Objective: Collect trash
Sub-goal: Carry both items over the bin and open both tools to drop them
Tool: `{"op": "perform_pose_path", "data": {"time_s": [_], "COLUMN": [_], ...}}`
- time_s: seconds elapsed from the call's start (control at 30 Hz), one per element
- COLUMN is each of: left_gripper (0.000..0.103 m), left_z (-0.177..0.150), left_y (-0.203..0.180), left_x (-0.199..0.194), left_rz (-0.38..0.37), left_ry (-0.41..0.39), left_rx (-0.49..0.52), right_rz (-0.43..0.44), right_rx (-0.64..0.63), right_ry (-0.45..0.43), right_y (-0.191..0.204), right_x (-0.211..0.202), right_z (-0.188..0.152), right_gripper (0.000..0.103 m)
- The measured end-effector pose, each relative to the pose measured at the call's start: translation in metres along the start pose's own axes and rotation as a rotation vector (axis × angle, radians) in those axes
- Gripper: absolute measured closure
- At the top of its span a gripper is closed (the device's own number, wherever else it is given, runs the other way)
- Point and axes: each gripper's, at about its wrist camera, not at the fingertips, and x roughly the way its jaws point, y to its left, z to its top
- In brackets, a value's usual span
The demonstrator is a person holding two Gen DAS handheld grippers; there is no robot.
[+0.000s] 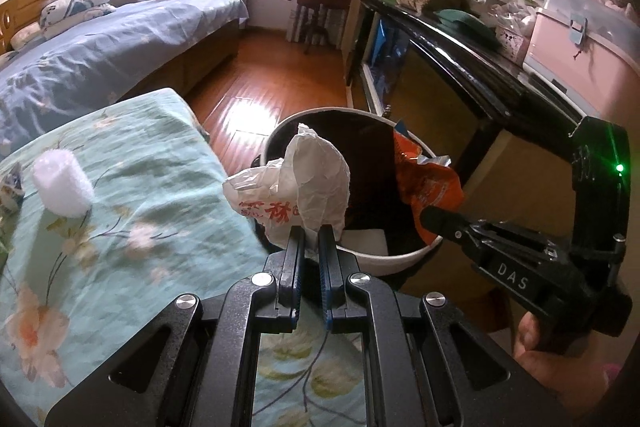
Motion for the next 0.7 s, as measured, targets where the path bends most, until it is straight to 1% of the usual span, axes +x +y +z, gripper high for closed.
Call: {"op": "perform_pose_path", "data": {"time_s": [0.23,0.7], "left_gripper": [0.096,0.096], "left_z": [0.009,0.022], "left_y": [-0.005,-0.01], "left_x": [0.01,0.028], "left_rz": [-0.008,-0.026], "left_ry": [0.011,0.03], "left_rx": [0.022,0.028], "right_rz": [-0.011,-0.032], "right_rx": [-0.001,0.018], "right_ry": [0.006,0.016], "right_y": [-0.004,-0.011], "right_x": [0.005,0.014], "right_z": [0.006,0.01], "right_gripper": [0.102,0.101]}}
